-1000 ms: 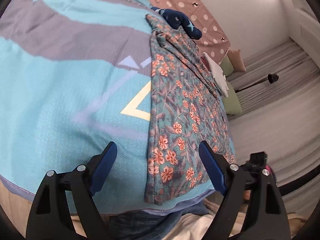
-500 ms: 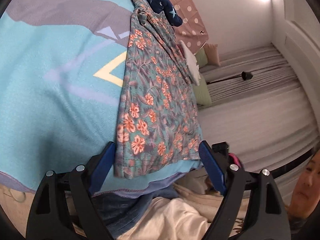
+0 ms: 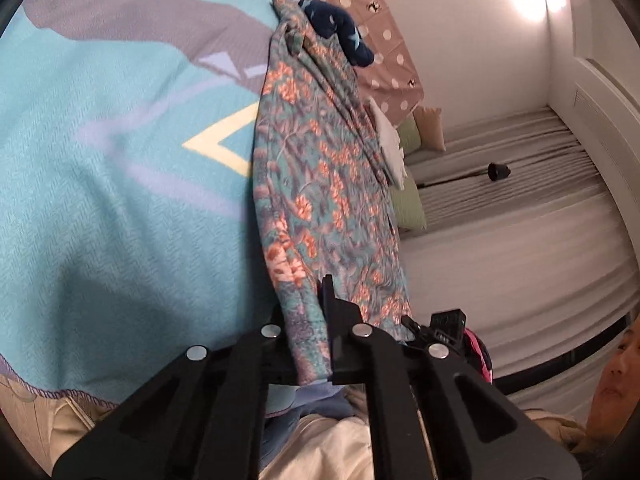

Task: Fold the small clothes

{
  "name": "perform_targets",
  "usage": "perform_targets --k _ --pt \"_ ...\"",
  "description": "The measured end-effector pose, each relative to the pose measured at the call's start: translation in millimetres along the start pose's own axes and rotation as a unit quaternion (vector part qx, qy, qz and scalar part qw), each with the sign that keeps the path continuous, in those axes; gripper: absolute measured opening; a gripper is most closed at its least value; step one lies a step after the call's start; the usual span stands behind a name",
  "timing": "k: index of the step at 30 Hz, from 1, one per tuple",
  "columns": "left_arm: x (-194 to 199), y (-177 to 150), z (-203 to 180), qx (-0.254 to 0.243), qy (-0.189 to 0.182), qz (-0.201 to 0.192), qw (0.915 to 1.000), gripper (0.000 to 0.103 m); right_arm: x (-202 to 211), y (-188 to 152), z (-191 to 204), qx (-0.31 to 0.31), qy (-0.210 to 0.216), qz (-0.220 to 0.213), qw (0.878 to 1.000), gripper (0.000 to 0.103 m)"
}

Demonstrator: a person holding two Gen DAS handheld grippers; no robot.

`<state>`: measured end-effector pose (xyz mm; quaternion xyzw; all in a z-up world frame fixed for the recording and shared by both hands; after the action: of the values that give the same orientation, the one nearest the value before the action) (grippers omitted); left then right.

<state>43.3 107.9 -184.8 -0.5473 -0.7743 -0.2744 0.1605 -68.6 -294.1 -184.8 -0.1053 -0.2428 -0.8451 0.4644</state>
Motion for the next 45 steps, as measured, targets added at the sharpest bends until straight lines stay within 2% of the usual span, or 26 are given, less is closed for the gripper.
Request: perform_targets --k 1,4,7,12,13,15,19,25,35,40,45 --pt "2.5 3.1 -3.7 -0.002 0.003 -0.009 0.9999 0.004 3.2 1.2 3.3 0.003 0.007 -0.006 1.0 0.005" --pt "12.5 13.4 -24.7 -0.015 -0.019 -0.038 0.999 0.004 16.4 12.5 18.6 0.021 0.032 -0.032 0.999 0.005" --pt "19.5 24.7 -43.5 -0.014 -0.032 -0.045 0.9984 0.004 22.8 26.8 33.8 0.021 0.062 -0.048 0.997 0.005" --pt "20.9 48.1 -55.2 0.025 -0.05 -0.055 0.9969 0.004 19.1 58.6 58.0 0.018 0.104 -0.065 0.992 0.005" --pt "20.1 53.9 -60.0 0.015 -0.045 -0.06 0.9971 0.004 18.0 65.4 63.4 0.021 0.109 -0.068 0.992 0.005" --pt "19.7 65.5 -64.0 -0.01 -0.009 -0.071 0.9974 0.004 15.5 81.5 76.8 0.033 0.121 -0.072 0.989 0.005" --pt "21.9 90.3 -77.3 -0.026 -0.008 -0.078 0.9965 0.004 11.6 124.3 103.1 0.072 0.132 -0.091 0.985 0.005" --pt "23.7 151.7 -101.8 -0.053 0.002 -0.103 0.9932 0.004 2.1 188.5 115.6 0.082 0.132 -0.107 0.982 0.005" --pt "-3.3 258.2 -150.3 -0.096 0.009 -0.104 0.9899 0.003 -26.2 291.5 125.1 0.067 0.132 -0.115 0.982 0.005" --pt "-31.6 312.8 -147.0 -0.071 0.011 -0.1 0.9924 0.003 -52.1 343.5 113.7 0.044 0.118 -0.113 0.986 0.005" --pt "-67.1 350.2 -137.3 -0.055 0.022 -0.087 0.9945 0.003 -80.4 384.3 89.4 0.017 0.104 -0.103 0.989 0.005"
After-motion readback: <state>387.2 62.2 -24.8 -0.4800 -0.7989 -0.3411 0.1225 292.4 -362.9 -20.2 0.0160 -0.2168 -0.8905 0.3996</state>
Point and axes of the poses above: each gripper's, at about its wrist camera, not at the fingertips, and x roughly against the way its jaws point, z to its left, y to its top, the point moved 9 cm from there along -x, roughly the way its jaws point, and after that the axes turned 10 degrees about y, right-handed, at the moved point
